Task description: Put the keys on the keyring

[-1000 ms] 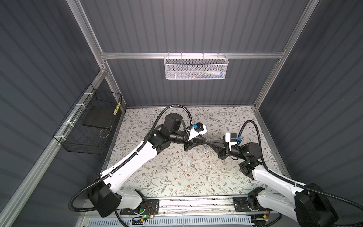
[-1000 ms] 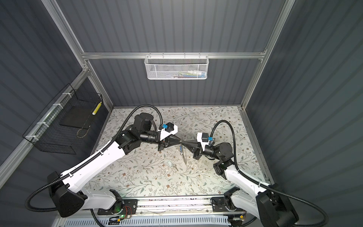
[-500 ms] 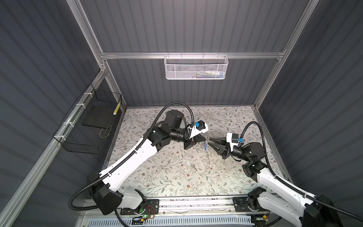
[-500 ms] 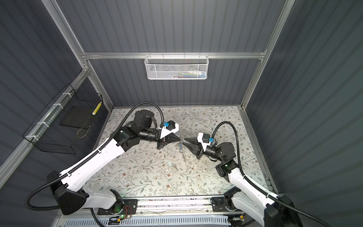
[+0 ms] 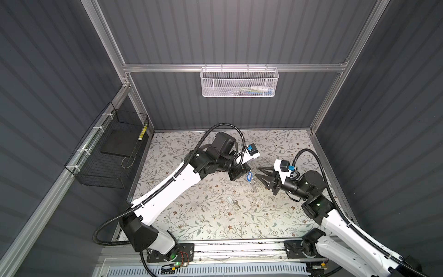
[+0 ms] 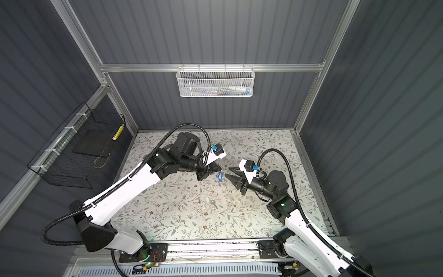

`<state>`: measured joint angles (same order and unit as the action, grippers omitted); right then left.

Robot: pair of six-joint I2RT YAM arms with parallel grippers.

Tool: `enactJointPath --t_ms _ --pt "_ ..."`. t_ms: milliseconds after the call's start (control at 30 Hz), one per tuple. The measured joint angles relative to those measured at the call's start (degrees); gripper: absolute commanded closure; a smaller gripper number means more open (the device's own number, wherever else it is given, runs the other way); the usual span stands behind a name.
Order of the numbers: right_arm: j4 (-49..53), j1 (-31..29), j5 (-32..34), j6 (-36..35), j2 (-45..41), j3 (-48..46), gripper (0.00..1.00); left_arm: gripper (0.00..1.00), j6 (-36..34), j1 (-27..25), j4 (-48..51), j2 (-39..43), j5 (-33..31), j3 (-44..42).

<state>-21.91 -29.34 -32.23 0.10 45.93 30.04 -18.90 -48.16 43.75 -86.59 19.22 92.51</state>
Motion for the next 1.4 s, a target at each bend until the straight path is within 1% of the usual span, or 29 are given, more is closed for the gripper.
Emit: enactJointPath --t_ms 100,233,433,500,633,700,800,900,1000,1133,1233,1400 --pt "1.3 -0.1 1.5 -0.5 -0.5 0.0 0.69 1.0 0.8 -0.5 2.5 -1.0 -0.4 2.3" --pt "2.3 -0.1 1.5 -1.3 -0.2 0.0 0.73 1.0 0.7 -0.9 5.6 -2.2 0.8 4.7" --pt "0.9 -0.1 -2.6 -1.6 1.7 0.0 0.77 1.0 -0.3 -1.4 11.3 -5.3 3.3 9.3" --pt "-0.2 -0.1 -4.3 -1.6 2.4 0.0 0.8 1.0 -1.0 -1.7 13.2 -6.4 3.8 10.7" --pt "-1.0 -0.1 -6.5 -1.6 3.1 0.0 0.85 1.0 -2.5 -1.8 15.5 -7.2 4.3 11.8" --pt "-1.2 -0.2 -7.3 -1.7 3.2 0.0 0.89 1.0 -3.4 -1.8 16.1 -7.2 4.4 12.0" --pt "-1.2 -0.2 -8.1 -1.9 3.3 0.0 0.91 1.0 -4.7 -1.7 17.0 -7.2 4.4 12.3" --pt "-1.2 -0.2 -8.7 -1.8 3.5 0.0 0.9 1.0 -6.0 -1.7 17.6 -7.2 4.6 12.3" --pt "-1.2 -0.2 -8.7 -1.9 3.7 0.0 0.84 1.0 -7.5 -1.7 18.2 -7.2 5.0 12.3" --pt "-1.2 -0.2 -8.5 -1.7 3.8 0.0 0.82 1.0 -9.6 -1.7 18.7 -7.2 5.6 12.3" --pt "-1.2 -0.2 -8.5 -1.7 3.8 0.0 0.83 1.0 -11.0 -1.7 18.8 -7.1 5.7 12.3" --pt "-1.7 -0.3 -9.5 -1.7 4.0 0.0 0.88 1.0 -12.8 -1.7 18.8 -6.7 5.8 12.3"
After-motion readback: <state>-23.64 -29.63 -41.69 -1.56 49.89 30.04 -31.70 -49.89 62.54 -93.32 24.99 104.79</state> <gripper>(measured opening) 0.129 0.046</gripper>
